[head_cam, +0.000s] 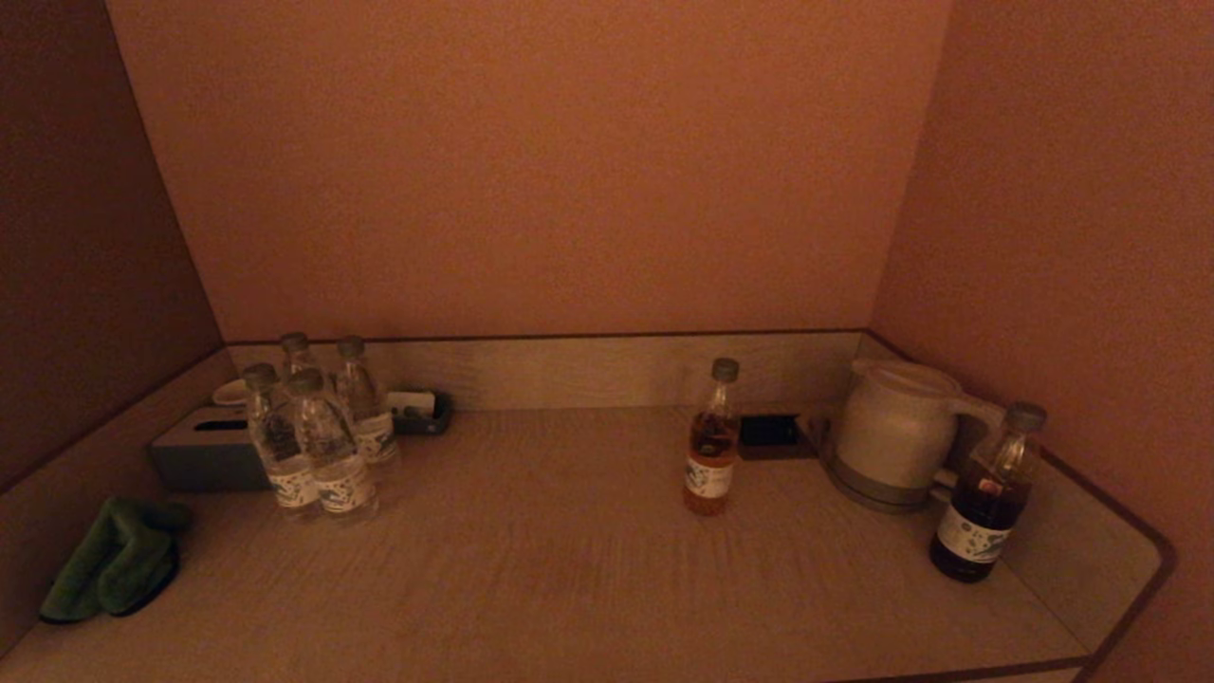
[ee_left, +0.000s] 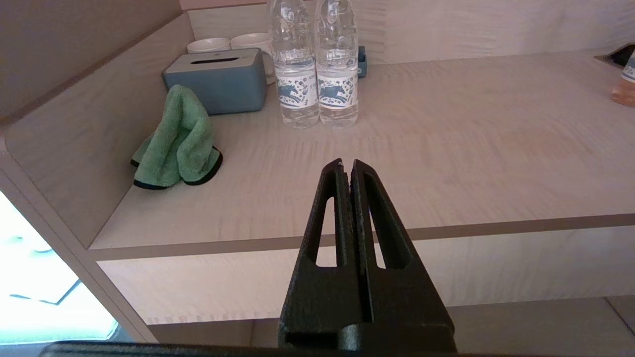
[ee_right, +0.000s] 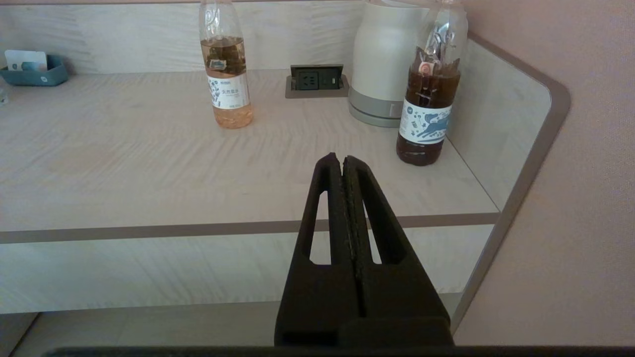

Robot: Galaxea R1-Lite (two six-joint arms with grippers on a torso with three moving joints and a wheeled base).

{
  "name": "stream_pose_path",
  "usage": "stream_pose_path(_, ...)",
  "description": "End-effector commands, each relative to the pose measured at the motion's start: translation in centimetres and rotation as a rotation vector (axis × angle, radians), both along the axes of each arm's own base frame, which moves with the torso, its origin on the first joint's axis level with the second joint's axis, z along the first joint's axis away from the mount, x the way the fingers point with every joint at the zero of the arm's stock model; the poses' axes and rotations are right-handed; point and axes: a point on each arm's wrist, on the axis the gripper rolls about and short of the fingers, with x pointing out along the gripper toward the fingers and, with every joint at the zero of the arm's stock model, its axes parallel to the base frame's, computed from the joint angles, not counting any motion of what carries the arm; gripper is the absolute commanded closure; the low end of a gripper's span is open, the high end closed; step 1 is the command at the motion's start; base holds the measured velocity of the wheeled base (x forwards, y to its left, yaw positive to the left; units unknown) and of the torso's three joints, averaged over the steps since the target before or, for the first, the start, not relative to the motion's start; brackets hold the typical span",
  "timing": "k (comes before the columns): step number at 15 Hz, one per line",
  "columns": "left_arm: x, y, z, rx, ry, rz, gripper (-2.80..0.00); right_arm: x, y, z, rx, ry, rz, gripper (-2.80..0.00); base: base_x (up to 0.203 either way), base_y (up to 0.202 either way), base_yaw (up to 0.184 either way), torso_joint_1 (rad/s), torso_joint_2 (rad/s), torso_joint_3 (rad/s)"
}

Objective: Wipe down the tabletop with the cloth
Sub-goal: Pick up the tablecloth

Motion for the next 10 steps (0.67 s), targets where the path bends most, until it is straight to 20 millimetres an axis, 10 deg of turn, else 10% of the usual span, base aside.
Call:
stream_pose_path(1,0.0,0.0,-0.01,0.001,0.0,0.0,0.0,0.01,0.0,0.01,0.0,0.001,0.0,0.0,0.0,0.0,0.0,0.0,0.0,0.0)
stream_pose_path(10,0.0,0.0,-0.02,0.014,0.001,0.0,0.0,0.01,0.0,0.01,0.0,0.001,0.001,0.0,0.0,0.0,0.0,0.0,0.0,0.0)
